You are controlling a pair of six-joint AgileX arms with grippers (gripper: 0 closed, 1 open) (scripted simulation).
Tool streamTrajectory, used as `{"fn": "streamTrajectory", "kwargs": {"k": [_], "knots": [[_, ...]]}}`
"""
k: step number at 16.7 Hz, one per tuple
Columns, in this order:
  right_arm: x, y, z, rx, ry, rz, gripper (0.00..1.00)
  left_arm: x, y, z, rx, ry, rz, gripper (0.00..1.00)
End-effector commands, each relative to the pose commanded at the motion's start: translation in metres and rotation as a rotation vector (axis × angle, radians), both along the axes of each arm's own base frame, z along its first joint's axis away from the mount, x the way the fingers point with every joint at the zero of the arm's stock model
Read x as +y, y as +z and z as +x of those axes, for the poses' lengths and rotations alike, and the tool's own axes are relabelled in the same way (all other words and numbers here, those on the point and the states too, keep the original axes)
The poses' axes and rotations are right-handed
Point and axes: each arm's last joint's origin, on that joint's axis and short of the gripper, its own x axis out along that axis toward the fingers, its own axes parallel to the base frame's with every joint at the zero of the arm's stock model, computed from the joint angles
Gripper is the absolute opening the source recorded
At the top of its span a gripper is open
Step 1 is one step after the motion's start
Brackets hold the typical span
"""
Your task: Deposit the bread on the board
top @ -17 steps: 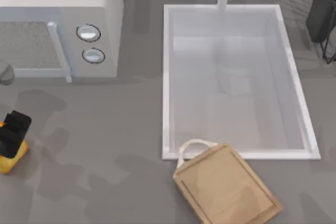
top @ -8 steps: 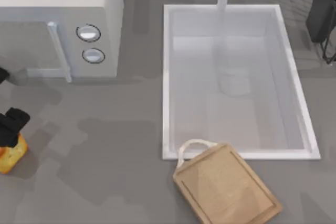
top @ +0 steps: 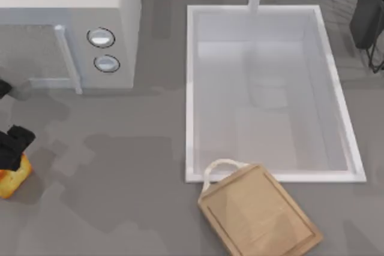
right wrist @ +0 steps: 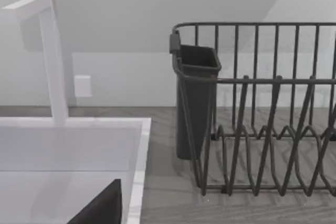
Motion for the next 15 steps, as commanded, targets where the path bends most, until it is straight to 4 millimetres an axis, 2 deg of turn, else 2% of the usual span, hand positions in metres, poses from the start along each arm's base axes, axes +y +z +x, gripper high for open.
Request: {"fn": "streamTrajectory", "kwargs": {"k": [7,12,15], "knots": [[0.0,0.0,0.0,0.0,0.0,0.0,1.0,0.001,-0.058,0.002,-0.014,0.001,0.001,1.0],[0.0,0.0,0.0,0.0,0.0,0.0,1.0,0.001,-0.064,0.0,-0.006,0.001,0.001,1.0],[0.0,0.0,0.0,0.0,0.0,0.0,1.0,0.001,-0.064,0.0,-0.006,0.001,0.001,0.77]]}}
